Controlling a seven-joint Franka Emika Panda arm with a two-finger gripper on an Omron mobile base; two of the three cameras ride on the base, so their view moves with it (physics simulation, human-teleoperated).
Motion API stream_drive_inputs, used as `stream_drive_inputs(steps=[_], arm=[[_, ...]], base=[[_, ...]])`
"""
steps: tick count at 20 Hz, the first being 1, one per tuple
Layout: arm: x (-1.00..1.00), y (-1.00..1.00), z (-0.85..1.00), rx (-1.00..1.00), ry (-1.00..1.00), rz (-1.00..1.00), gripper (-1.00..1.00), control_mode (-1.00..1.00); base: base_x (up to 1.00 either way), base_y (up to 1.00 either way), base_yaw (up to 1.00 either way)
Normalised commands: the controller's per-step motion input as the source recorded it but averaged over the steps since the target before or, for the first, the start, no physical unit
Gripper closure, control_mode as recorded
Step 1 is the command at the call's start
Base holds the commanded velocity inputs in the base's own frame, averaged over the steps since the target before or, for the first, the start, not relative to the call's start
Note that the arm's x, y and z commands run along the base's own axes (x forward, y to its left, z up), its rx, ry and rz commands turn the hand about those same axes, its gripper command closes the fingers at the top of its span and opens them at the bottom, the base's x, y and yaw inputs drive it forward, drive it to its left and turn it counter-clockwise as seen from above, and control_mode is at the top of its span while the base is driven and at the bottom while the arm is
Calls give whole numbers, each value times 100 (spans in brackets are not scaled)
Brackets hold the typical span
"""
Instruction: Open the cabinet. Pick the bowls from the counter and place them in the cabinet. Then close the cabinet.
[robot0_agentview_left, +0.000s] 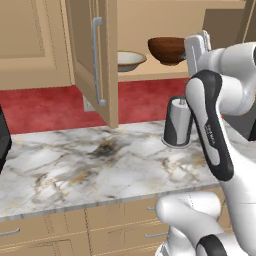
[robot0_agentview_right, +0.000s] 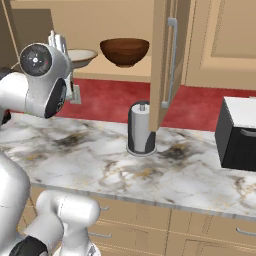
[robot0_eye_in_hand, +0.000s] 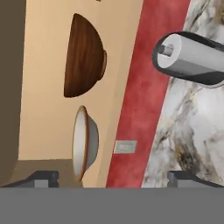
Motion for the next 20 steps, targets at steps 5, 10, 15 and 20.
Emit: stream_drive_inputs(steps=[5,10,15,20], arm=[[-100,0,9,-23,-41,8,-100,-100],[-100,0,12,-37,-42,8,-100,-100],[-100,0,25,-43,-36,2,-100,-100],[-100,5,15,-49,-28,0,-100,-100]], base=[[0,0,0],[0,0,0],[0,0,0],[0,0,0]])
